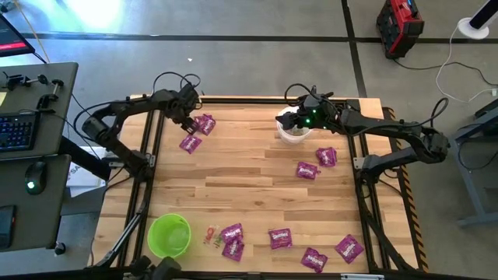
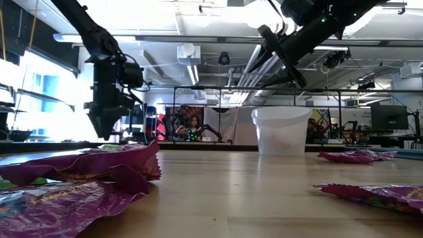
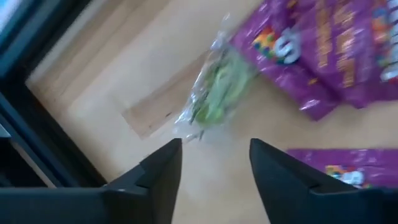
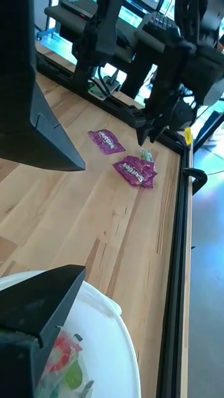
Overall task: Sort candy by brand, put in halloween buckets
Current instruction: Put the green gummy into the white bucket
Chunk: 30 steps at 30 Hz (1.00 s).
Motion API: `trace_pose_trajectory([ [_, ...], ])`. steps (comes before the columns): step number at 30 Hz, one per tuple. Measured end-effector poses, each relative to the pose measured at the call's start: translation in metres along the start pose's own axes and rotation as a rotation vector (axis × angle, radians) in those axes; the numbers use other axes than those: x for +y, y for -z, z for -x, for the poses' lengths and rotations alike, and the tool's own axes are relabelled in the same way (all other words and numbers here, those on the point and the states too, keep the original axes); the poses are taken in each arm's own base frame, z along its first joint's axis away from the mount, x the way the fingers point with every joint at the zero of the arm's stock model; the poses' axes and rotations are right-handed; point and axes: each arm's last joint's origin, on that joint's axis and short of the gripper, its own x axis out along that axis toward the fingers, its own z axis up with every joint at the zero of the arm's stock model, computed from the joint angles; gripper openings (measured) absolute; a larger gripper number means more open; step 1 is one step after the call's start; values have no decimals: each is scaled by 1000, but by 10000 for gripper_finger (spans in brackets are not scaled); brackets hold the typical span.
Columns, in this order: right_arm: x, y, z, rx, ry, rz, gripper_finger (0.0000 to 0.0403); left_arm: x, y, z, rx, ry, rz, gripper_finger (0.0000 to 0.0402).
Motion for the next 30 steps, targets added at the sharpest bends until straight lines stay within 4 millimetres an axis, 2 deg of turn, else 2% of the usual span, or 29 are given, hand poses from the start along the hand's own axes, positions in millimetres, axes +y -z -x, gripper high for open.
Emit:
trace_pose_trajectory([
  [6, 0, 0, 0, -8, 7, -23, 254, 0, -6, -3, -39, 49, -5, 213],
  [15, -1, -1, 0, -21, 21, -48, 254, 2, -9, -4, -73, -14, 33, 214],
  [30, -1, -1, 0, -21, 21, -44, 254, -1, -9, -8, -48, 56, 97, 214],
])
